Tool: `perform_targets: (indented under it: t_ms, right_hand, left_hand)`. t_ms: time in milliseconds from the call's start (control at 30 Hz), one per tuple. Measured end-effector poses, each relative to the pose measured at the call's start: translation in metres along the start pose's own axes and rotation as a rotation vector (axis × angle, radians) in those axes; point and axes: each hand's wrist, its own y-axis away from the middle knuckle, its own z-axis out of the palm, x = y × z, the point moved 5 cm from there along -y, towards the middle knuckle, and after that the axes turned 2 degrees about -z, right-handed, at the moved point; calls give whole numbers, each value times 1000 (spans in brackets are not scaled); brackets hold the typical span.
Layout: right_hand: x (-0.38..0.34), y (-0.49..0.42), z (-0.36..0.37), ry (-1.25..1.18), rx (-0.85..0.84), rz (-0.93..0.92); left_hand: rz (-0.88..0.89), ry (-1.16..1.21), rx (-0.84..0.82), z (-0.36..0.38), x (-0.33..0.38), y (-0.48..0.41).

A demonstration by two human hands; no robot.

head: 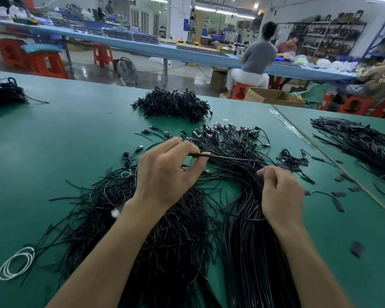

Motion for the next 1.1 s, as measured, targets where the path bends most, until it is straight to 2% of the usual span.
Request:
perform_targets:
  t_ms: [67,133,233,333,467,633,700,833,1000,1100]
  right_hand:
    - [8,0,3,55,-83,14]
    - [6,3,11,178,-218,-3]
    - [-9,18,26,354,-422,-177]
    - [-37,30,32,264,-420,-408]
    - [-58,35,27,106,-328,-529]
    - [-67,45,34,198,-356,-659]
    - [-66,46,37,205,-368,-659]
    - [-58,43,42,100,-359,-565]
    - [-42,32,29,-147,-210,-367]
    - [-45,28,24,-237,-163,-325]
  left_hand:
    - [-59,-79,-90,0,-6,-3]
    - [-154,-174,-256,8,-14,1]
    - [-252,-230,-540,27,-23,17]
    - [-224,-196,-630,36,-18,28]
    - [-154,-267,-772,46,-19,38]
    - [-210,-348,-913,49,-28,54]
    - [-194,-346,-913,49,-28,55]
    - [-200,-193,-824,45,-23,49]
    - [-381,-71,-794,35,-36,58]
    - [-519,236,-898,39,-30,69]
